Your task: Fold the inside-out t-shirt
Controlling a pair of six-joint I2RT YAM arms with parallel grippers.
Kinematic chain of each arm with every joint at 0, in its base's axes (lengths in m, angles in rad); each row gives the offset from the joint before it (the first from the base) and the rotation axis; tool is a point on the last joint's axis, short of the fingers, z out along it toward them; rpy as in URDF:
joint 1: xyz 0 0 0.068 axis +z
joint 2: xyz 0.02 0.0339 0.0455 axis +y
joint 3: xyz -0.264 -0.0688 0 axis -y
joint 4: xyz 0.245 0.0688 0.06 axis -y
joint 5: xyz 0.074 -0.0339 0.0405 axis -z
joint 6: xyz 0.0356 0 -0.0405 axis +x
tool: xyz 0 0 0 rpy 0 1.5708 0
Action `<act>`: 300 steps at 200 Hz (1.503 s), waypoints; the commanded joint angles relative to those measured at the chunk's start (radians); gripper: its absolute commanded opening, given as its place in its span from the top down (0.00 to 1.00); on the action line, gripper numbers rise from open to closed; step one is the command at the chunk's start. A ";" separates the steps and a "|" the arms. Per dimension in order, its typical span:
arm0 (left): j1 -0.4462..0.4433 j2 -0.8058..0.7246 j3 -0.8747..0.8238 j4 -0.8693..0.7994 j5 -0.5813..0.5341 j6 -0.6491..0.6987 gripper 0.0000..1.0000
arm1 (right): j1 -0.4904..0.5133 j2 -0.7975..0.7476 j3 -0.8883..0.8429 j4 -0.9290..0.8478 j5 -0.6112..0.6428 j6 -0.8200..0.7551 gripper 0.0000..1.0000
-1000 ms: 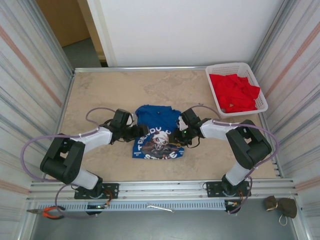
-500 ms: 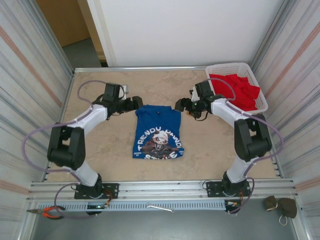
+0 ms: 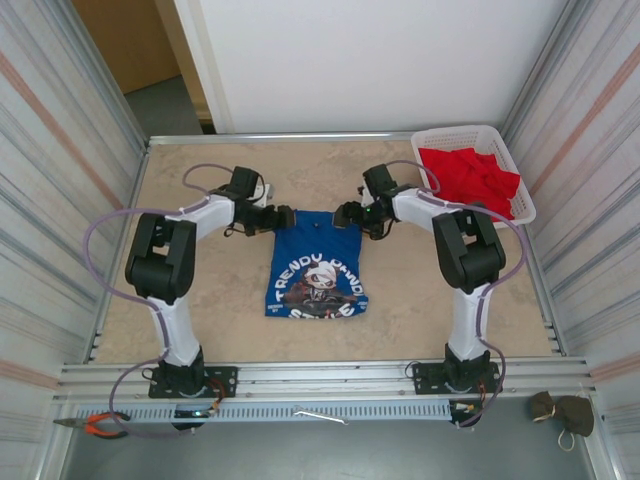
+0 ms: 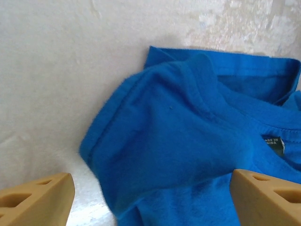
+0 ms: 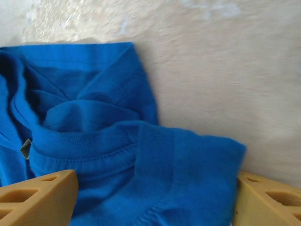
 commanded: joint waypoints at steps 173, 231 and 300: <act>0.002 0.000 -0.169 0.477 0.285 -0.231 1.00 | -0.014 -0.033 -0.125 0.397 -0.230 0.220 1.00; 0.046 0.010 -0.064 0.501 0.321 -0.266 1.00 | -0.085 -0.024 -0.062 0.478 -0.316 0.314 1.00; 0.075 0.051 0.386 0.368 0.354 -0.283 1.00 | -0.185 -0.006 0.252 0.471 -0.398 0.439 1.00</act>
